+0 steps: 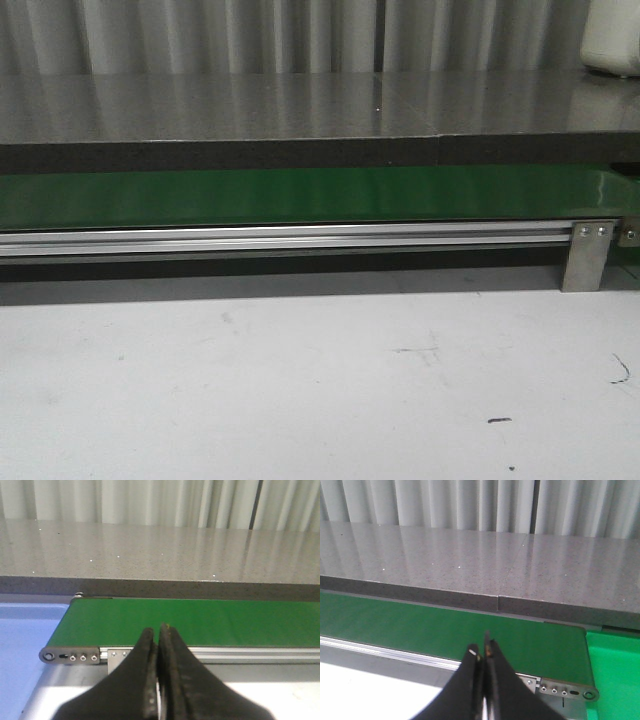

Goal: Move button from left to right

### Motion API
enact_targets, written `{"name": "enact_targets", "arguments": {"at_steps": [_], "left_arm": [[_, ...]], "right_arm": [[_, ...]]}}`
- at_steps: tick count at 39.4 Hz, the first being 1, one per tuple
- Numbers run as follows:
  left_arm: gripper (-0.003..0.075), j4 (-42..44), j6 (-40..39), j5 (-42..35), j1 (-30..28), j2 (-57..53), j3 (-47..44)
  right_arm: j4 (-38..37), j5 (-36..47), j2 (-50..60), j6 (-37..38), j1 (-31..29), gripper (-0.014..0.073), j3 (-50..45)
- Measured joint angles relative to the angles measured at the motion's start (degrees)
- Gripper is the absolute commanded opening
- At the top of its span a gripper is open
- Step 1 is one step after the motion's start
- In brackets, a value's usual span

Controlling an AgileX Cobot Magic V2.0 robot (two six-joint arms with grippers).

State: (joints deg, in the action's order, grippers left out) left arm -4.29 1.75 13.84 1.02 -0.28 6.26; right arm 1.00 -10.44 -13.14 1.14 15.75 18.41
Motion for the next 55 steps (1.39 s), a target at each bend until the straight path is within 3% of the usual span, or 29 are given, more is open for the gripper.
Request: {"name": "enact_targets", "arguments": {"at_steps": [11,55], "left_arm": [[-0.0021,0.00,-0.23,-6.57,0.43,0.00,-6.75],[-0.0021,0.00,-0.23,-6.66,0.43,0.00,-6.75]], "right_arm": [[0.00,0.00,0.00,0.00,0.00,-0.0067,0.00],[0.00,0.42,0.13,0.00,0.00,-0.0067,-1.65]]}}
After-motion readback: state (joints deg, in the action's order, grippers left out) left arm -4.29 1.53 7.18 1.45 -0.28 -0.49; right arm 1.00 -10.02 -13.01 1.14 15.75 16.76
